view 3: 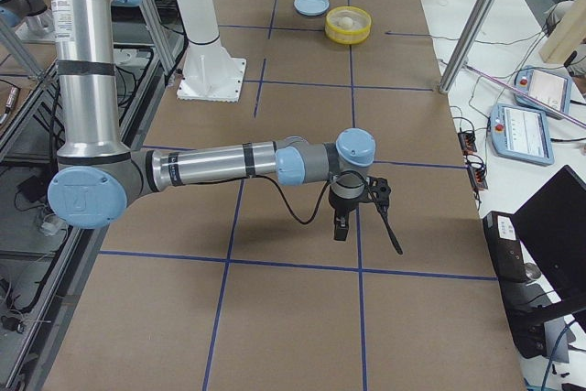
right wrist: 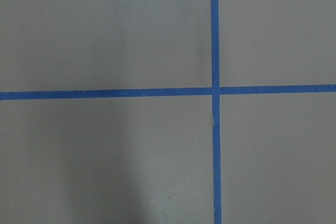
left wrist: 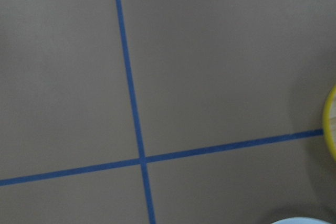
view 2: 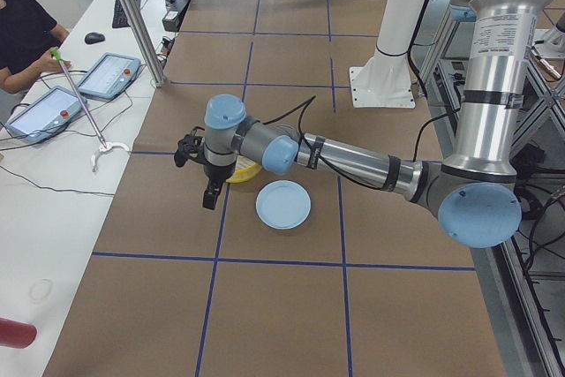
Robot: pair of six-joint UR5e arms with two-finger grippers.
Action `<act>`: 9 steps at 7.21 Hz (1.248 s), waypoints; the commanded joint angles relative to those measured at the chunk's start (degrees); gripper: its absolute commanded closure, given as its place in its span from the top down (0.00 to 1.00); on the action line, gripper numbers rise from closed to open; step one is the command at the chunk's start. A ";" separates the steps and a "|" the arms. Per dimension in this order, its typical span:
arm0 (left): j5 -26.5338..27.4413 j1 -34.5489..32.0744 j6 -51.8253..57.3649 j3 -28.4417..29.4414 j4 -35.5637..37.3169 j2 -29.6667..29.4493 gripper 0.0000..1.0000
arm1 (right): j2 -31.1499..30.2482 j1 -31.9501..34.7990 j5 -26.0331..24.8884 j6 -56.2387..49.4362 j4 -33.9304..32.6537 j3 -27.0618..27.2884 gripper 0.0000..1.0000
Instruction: Place bun in steamer
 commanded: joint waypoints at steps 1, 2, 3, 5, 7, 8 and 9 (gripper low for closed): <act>-0.49 -0.93 7.91 0.51 0.34 4.03 1.00 | 0.00 0.02 0.00 0.00 0.00 0.00 1.00; -0.58 -1.80 7.96 0.51 2.87 4.04 1.00 | 0.00 0.02 0.00 0.00 0.00 0.00 1.00; -2.93 -3.21 8.14 0.07 7.94 3.17 1.00 | 0.00 0.02 0.00 0.00 0.00 0.00 1.00; -5.23 -5.58 8.40 -1.07 11.76 3.07 1.00 | 0.00 -0.07 0.00 0.00 0.00 0.00 1.00; -5.23 -6.29 8.40 -2.21 11.86 3.34 1.00 | 0.00 0.02 0.00 0.00 0.00 0.00 1.00; -5.23 -7.60 8.40 -2.13 11.77 3.25 1.00 | 0.00 0.02 0.00 0.00 0.00 0.00 1.00; -5.23 -7.70 8.40 -2.13 11.77 3.25 1.00 | 0.00 0.02 0.00 0.00 0.00 0.00 1.00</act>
